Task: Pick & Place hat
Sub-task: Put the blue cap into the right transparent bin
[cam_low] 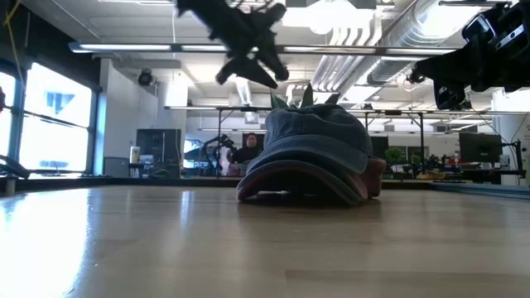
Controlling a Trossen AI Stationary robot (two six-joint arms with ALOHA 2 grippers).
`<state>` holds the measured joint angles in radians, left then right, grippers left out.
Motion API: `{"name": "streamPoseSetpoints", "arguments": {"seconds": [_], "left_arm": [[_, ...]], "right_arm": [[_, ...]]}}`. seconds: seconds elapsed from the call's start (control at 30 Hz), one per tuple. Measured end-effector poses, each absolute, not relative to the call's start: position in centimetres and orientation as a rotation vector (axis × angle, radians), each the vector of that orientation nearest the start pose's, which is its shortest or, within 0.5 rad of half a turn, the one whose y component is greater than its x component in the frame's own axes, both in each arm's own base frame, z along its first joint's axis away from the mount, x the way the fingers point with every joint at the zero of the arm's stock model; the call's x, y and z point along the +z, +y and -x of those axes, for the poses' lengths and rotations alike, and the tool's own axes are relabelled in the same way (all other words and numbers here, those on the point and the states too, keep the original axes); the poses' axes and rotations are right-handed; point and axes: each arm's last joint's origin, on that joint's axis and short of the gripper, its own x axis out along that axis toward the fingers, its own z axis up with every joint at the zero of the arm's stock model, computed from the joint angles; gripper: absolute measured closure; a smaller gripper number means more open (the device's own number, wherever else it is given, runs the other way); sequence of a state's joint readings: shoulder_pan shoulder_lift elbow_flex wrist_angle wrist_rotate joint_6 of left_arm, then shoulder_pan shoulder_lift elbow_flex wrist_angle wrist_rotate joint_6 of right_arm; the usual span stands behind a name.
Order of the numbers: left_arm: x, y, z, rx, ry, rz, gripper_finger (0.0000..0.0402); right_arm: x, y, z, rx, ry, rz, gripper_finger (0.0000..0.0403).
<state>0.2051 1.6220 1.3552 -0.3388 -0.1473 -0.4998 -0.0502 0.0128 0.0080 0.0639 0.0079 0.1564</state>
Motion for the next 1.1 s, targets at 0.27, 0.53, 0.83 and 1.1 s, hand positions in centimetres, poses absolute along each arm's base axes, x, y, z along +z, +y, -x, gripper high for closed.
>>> {"name": "streamPoseSetpoints", "arguments": {"seconds": [0.27,0.53,0.83,1.1], "left_arm": [[31.0,11.6,-41.2,0.210,0.777,0.340,0.0170],[28.3,11.2,-42.0,0.219,1.049,0.143,0.0188],[29.7,8.4,-40.7,0.348,1.124,0.095,0.0209],[28.7,10.5,-40.0,0.306,1.124,0.344,0.0203]], "right_arm": [[17.1,-0.5,-9.8,-0.053,-0.063,-0.155,0.0402],[17.1,-0.5,-9.8,-0.053,-0.063,-0.155,0.0402],[17.1,-0.5,-9.8,-0.053,-0.061,-0.155,0.0402],[17.1,-0.5,-9.8,-0.053,-0.061,-0.155,0.0402]]}}
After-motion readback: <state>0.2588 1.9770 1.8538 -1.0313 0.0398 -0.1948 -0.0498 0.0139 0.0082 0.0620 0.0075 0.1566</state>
